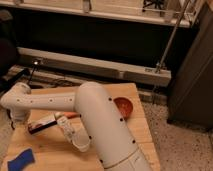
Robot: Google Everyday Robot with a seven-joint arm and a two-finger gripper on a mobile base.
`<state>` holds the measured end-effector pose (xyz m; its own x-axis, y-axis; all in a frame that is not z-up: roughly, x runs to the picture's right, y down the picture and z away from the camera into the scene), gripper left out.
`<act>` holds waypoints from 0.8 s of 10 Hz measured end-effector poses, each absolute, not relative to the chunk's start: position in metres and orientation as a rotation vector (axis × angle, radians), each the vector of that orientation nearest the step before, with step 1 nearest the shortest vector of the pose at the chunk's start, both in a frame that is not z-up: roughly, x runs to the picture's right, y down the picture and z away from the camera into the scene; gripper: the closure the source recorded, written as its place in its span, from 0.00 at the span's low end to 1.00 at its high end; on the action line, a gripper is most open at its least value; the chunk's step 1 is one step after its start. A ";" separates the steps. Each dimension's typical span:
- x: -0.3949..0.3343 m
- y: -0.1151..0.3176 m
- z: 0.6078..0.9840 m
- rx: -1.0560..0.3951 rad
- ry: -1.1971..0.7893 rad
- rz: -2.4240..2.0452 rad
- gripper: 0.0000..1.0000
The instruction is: Push the eraser across the table
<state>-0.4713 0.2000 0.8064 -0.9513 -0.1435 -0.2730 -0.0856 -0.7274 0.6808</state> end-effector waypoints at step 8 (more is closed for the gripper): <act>-0.472 0.203 0.814 0.447 -1.126 -2.915 1.00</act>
<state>-0.4724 0.2025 0.8136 -0.9598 -0.0875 -0.2668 -0.1146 -0.7454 0.6567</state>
